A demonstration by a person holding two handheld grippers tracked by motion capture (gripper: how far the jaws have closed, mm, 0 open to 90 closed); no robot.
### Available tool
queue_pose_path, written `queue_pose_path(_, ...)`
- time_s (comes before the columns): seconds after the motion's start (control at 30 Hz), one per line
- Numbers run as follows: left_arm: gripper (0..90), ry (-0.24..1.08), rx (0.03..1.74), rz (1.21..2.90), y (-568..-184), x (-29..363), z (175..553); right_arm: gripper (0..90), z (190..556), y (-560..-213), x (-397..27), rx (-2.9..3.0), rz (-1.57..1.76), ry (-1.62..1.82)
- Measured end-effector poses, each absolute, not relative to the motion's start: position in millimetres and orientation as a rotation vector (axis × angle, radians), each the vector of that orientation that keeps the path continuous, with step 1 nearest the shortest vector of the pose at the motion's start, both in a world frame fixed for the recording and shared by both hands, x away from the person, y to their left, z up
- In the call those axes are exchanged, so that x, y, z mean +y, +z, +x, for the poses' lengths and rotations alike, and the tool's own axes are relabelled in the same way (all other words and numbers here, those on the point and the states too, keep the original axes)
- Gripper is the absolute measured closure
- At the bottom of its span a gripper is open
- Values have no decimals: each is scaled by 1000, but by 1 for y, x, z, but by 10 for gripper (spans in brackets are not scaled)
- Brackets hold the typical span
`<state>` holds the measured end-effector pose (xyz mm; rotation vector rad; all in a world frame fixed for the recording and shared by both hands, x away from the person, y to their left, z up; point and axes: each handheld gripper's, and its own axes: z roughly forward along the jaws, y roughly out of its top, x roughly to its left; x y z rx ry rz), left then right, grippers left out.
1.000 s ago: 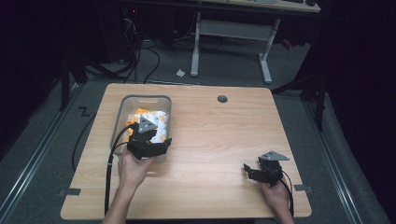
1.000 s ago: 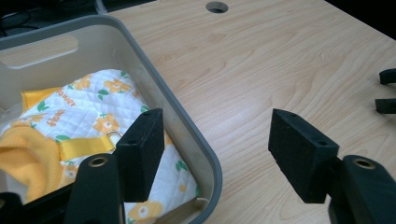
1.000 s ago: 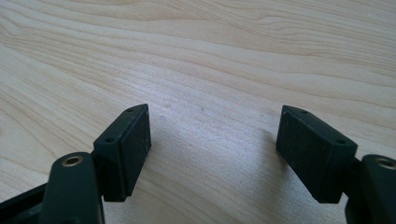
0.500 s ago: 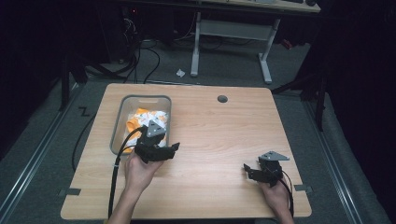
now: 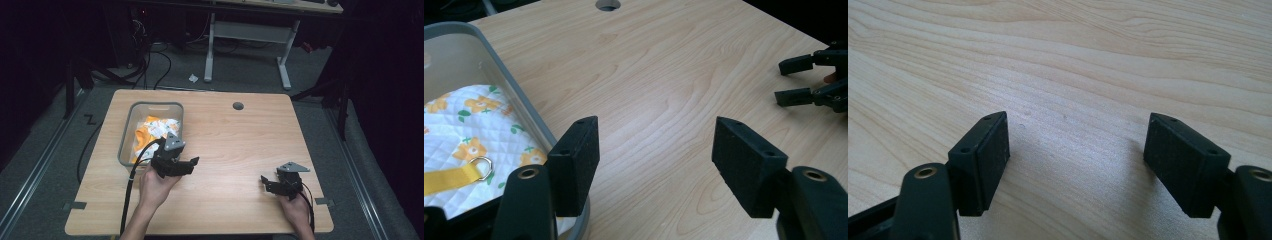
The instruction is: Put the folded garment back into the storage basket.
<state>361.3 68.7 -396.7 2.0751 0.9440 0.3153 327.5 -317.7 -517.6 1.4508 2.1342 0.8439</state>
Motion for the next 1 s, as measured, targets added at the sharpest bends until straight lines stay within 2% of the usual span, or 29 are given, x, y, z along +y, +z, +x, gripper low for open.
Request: queue_pose_path(1.0, 352, 244, 869, 2136, -413, 41, 352, 264, 328, -518, -318, 2134, 1451, 844)
